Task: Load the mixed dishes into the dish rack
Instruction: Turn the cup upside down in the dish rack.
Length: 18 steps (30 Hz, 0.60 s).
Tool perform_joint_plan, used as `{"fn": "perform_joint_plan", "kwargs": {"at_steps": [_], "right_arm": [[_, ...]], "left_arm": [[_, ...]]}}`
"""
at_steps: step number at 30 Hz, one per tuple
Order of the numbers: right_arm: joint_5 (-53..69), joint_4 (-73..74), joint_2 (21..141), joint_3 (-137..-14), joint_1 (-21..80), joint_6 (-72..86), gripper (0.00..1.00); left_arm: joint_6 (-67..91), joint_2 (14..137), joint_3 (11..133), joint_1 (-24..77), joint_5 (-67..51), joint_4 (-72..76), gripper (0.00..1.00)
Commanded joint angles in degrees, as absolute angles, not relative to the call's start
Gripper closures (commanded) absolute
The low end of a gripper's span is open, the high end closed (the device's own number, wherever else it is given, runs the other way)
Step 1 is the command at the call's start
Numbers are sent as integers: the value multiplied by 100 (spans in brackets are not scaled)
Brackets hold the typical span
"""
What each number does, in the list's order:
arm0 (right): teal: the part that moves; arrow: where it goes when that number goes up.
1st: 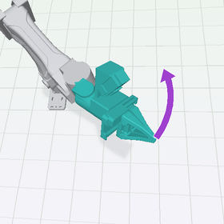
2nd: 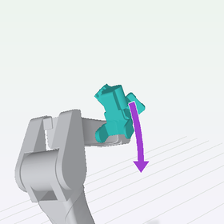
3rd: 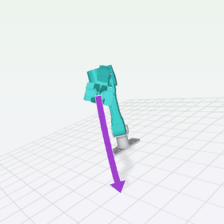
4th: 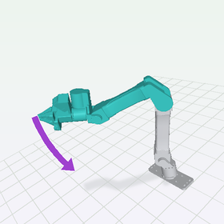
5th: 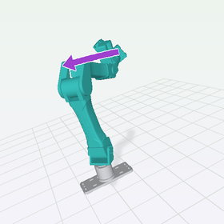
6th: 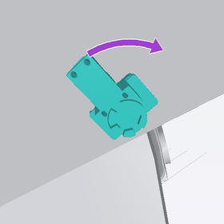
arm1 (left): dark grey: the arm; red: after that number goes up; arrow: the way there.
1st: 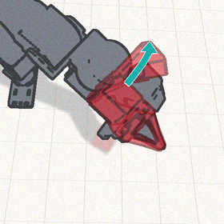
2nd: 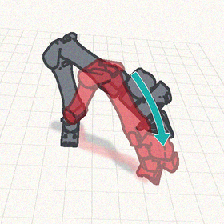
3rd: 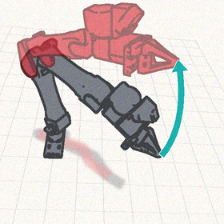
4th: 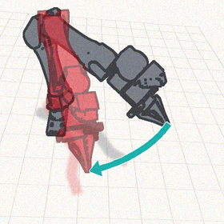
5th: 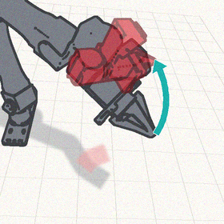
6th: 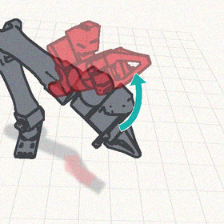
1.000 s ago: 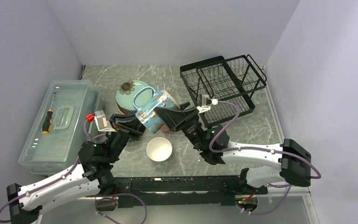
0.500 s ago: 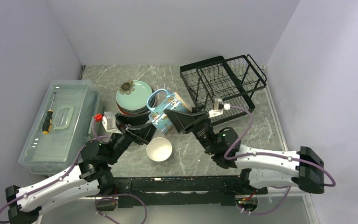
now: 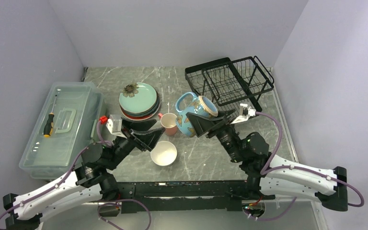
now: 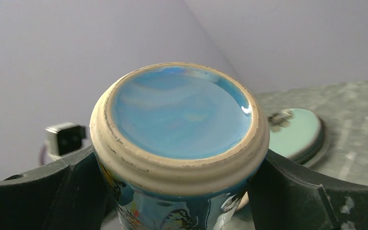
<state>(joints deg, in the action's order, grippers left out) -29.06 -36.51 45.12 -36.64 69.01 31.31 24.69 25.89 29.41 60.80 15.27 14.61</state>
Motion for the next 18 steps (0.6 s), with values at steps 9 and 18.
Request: {"fn": "perform_joint_plan", "kwargs": {"at_steps": [9, 18], "right_arm": [[-3616, 351, 3343, -4710, 6882, 2247, 38], [-4495, 1829, 3449, -4996, 6882, 1996, 37]], "left_arm": [[2212, 2690, 3499, 6104, 1477, 638, 30], [2197, 2907, 3479, 6100, 1446, 634, 30]]}}
